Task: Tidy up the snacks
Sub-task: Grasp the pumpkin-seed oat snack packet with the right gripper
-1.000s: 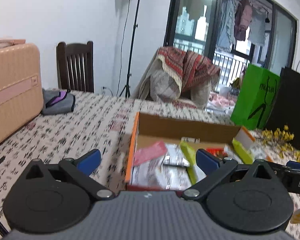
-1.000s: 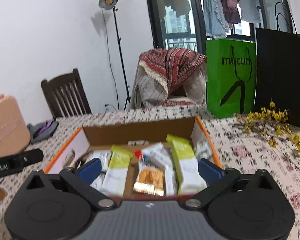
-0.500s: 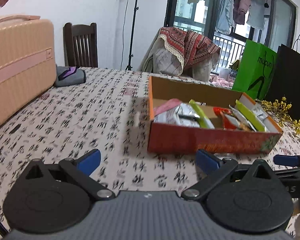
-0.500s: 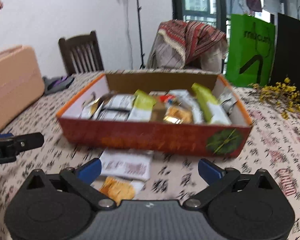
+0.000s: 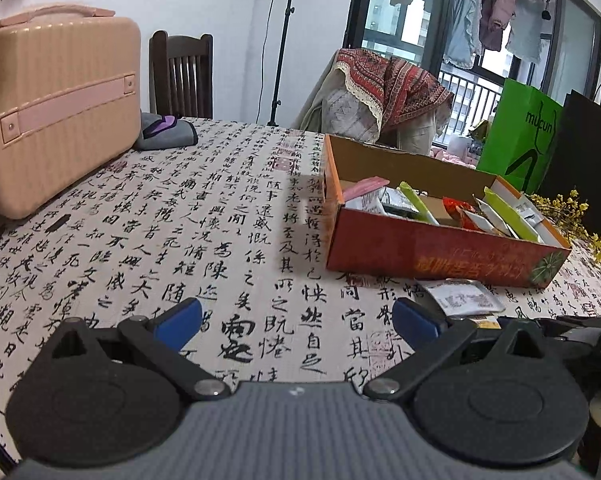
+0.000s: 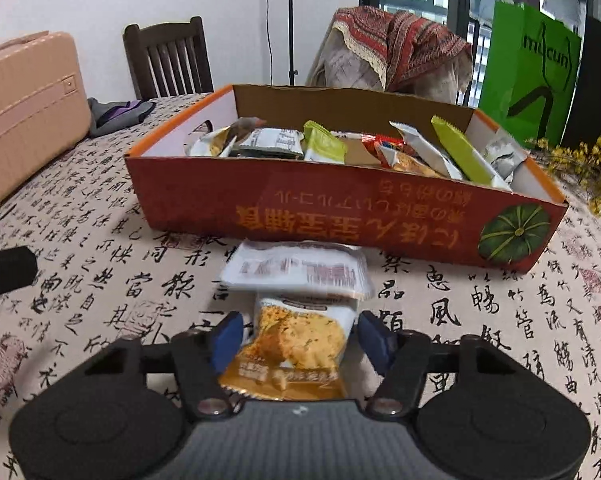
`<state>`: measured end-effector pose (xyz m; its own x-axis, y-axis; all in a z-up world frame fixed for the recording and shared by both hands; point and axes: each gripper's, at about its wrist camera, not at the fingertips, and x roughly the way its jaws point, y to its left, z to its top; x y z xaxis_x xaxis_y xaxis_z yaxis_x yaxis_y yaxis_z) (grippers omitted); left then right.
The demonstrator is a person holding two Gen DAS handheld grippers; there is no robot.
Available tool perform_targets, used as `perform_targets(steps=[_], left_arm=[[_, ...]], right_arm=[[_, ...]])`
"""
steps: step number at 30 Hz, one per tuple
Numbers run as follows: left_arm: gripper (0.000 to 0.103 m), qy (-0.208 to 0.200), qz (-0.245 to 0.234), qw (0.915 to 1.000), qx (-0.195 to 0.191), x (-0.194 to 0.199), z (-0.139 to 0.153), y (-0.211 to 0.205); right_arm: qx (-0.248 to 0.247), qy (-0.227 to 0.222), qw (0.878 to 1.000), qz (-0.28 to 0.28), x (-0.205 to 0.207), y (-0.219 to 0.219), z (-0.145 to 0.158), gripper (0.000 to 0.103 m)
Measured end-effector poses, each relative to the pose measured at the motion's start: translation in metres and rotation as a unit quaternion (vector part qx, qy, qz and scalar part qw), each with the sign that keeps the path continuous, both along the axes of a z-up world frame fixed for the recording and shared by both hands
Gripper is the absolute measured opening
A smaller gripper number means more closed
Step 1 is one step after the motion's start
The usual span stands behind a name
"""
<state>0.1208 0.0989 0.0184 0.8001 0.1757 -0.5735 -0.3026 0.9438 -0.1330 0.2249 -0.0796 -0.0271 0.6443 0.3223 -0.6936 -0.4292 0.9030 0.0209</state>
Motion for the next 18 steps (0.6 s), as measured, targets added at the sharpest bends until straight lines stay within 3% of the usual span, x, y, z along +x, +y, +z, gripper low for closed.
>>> perform_targets(steps=[6, 18], left_arm=[[0.103, 0.000, -0.001, 1.0000, -0.004, -0.002, -0.001, -0.003], [0.103, 0.001, -0.005, 1.0000, -0.008, 0.007, 0.000, -0.022]], right_arm=[[0.004, -0.013, 1.000, 0.006, -0.011, -0.008, 0.004, 0.040], [0.042, -0.048, 0.998, 0.011, -0.032, -0.053, 0.023, 0.039]])
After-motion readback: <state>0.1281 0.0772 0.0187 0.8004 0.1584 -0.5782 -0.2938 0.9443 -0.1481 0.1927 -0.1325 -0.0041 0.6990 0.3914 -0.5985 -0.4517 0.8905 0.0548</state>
